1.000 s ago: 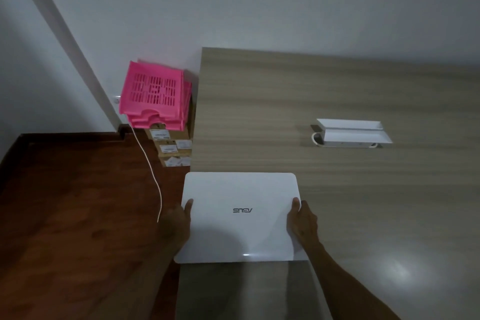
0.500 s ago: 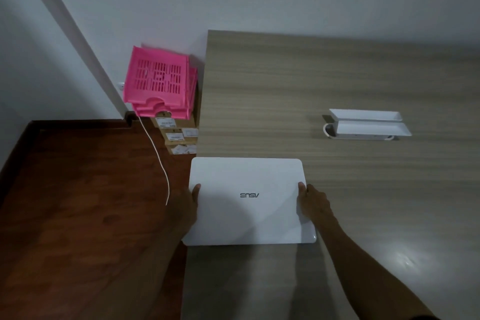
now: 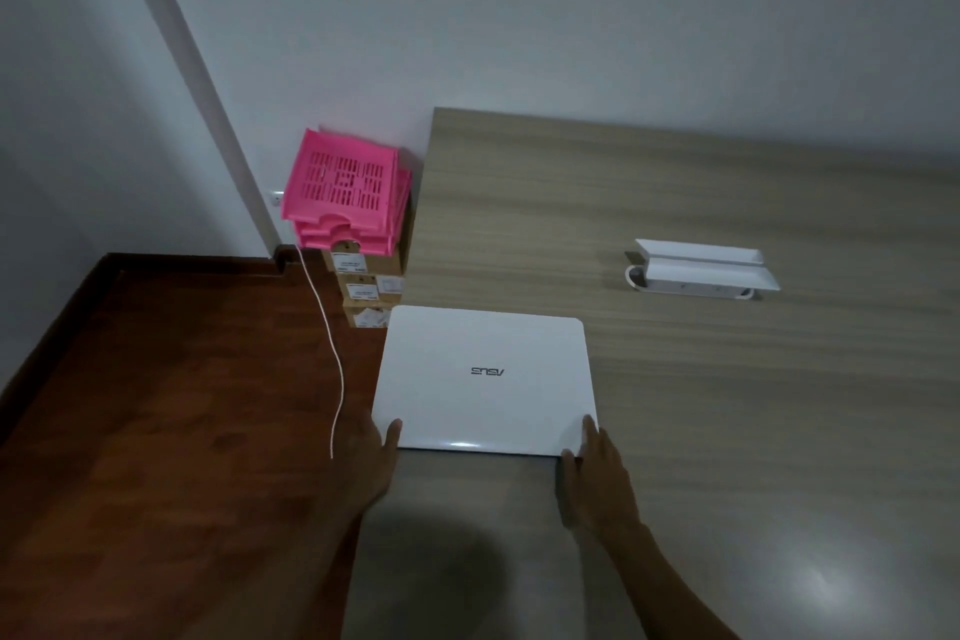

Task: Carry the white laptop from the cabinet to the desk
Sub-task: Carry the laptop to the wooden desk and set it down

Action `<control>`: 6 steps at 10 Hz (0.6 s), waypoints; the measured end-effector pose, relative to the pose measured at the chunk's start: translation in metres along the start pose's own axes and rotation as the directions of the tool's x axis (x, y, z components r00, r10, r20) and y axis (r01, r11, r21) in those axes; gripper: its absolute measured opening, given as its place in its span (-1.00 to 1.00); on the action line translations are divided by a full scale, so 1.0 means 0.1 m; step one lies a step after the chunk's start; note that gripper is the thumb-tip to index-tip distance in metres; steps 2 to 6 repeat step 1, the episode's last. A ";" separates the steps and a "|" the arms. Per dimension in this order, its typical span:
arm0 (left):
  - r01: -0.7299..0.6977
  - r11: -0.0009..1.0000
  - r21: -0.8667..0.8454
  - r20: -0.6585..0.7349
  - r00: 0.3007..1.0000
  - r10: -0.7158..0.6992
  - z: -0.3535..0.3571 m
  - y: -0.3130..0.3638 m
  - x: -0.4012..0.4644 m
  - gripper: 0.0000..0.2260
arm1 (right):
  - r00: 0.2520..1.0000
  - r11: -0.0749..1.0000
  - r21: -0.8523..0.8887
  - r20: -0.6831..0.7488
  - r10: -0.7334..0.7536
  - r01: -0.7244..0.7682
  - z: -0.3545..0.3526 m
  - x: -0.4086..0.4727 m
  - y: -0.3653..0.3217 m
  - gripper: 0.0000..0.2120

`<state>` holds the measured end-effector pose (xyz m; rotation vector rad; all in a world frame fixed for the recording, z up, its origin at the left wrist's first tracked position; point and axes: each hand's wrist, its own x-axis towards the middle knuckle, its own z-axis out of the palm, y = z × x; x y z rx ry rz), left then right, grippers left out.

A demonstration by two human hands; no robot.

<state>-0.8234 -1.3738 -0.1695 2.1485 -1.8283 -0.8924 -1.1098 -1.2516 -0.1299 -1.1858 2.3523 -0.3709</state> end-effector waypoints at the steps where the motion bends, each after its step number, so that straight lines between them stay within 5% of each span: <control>1: -0.119 0.992 0.029 -0.104 0.987 0.121 0.02 -0.06 -0.56 -0.30 | 0.989 0.984 -0.122 -0.052 -0.138 0.131 0.26 -0.38 0.29 -0.34; 6: -0.119 0.992 0.029 -0.104 0.987 0.121 0.02 -0.06 -0.56 -0.30 | 0.989 0.984 -0.122 -0.052 -0.138 0.131 0.26 -0.38 0.29 -0.34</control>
